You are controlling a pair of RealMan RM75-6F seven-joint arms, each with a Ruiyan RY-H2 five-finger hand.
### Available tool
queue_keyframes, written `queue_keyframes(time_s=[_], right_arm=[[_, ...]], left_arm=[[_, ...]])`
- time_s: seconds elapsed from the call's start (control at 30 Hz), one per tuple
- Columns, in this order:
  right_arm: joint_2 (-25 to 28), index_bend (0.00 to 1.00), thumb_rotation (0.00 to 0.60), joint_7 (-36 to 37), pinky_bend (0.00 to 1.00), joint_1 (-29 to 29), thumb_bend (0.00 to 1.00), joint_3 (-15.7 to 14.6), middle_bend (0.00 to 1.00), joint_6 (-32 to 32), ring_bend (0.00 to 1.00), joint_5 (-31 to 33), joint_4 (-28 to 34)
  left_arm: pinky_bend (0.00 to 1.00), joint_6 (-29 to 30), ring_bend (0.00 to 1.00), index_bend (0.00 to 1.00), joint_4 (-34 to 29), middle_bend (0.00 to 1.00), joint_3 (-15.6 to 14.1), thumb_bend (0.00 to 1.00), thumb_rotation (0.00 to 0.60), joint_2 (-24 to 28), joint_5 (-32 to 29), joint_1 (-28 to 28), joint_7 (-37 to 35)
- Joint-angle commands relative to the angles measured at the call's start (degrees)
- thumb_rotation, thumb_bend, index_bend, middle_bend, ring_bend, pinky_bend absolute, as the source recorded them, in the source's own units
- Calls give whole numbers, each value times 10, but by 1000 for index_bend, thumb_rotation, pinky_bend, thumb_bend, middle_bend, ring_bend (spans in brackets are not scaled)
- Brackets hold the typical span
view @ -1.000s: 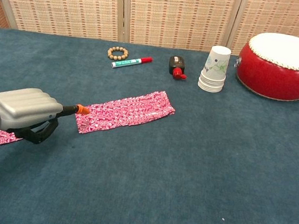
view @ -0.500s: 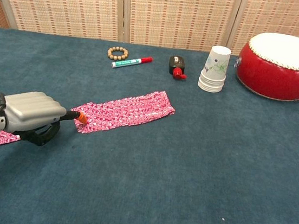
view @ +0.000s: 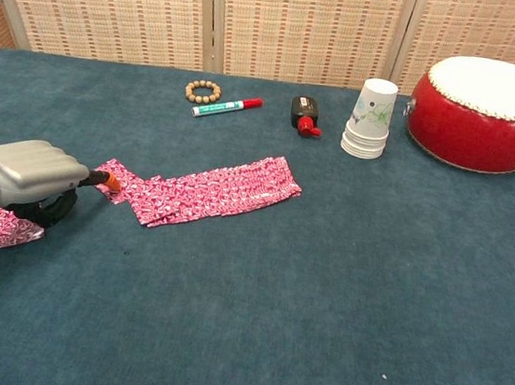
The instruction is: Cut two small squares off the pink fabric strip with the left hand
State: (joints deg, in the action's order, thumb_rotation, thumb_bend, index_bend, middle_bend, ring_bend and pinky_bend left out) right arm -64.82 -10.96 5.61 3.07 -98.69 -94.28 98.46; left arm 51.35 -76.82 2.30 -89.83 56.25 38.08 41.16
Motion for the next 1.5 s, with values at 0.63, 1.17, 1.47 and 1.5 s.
queue_keyframes(time_s=[0.63,1.17,1.47,1.5], right_arm=[[-1,0,600,-1,157,-1,74,0,0,1,0,-1,-1],[0,0,600,0,157,-4,74,2,0,8,0,5,-1],[-7,0,600,-12,156,-9,73,4,0,22,0,19,-3],[-7,0,600,-12,156,-10,74,4,0,23,0,20,-3]], left_arm=[[704,39,767,202,39,744,8,831,600,4,-73,1,42],[621,301,439,45,13,308,-86,590,600,65,286,-124,-273],[557,349,359,45,15,250,-106,590,600,112,320,-184,-347],[547,350,354,45,12,248,-104,589,600,117,320,-186,-348]])
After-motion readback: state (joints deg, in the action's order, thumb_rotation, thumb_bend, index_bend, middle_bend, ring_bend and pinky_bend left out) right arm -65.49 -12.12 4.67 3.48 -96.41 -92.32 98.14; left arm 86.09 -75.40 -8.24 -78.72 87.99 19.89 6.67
